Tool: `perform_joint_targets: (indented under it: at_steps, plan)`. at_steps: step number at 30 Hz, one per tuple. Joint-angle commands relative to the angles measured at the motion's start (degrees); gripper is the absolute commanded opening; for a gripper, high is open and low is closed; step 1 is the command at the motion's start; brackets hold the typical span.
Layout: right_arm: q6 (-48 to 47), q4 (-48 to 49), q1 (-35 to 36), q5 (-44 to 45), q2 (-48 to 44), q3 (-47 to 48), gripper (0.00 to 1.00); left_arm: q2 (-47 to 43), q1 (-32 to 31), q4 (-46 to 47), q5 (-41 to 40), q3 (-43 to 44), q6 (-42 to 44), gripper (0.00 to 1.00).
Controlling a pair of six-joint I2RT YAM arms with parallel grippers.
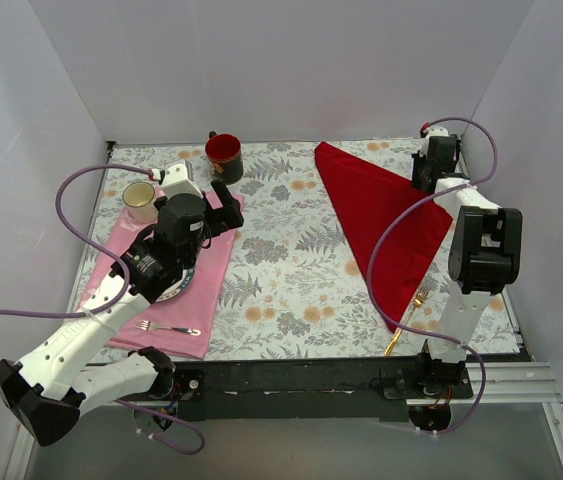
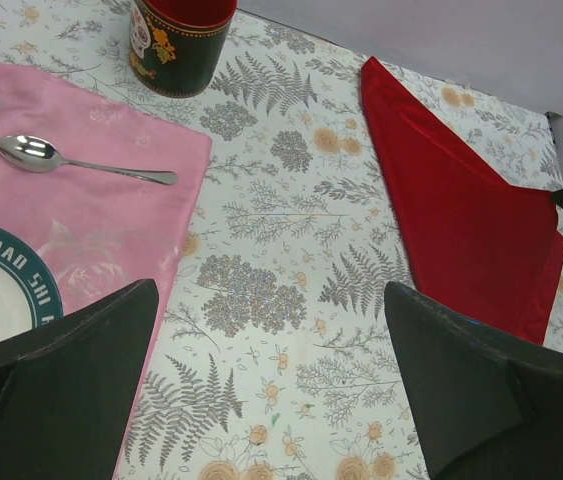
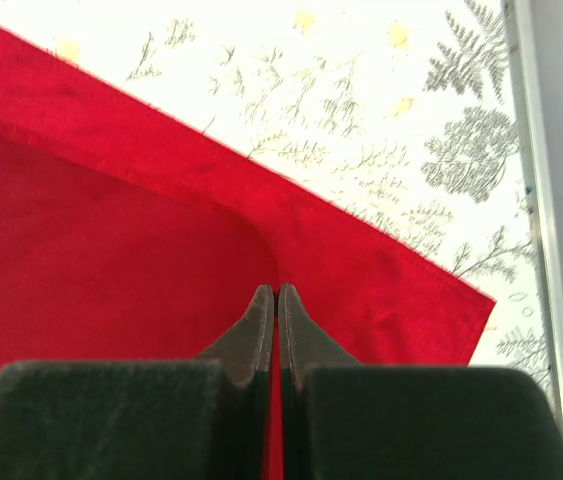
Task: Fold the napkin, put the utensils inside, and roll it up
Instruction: Fold the napkin
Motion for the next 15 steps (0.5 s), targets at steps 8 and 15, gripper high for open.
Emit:
perform_joint_targets:
  at_steps: [8, 15]
  plan:
    - [0.0, 0.3, -1.4, -0.9, 2.5, 6.8, 0.01, 0.1, -0.3, 0.7, -1.8, -1.0, 0.5, 0.97]
    - [1.0, -2.0, -3.5, -0.1, -0.5, 4.4, 0.01, -0.2, -0.4, 0.9, -1.9, -1.1, 0.8, 0.97]
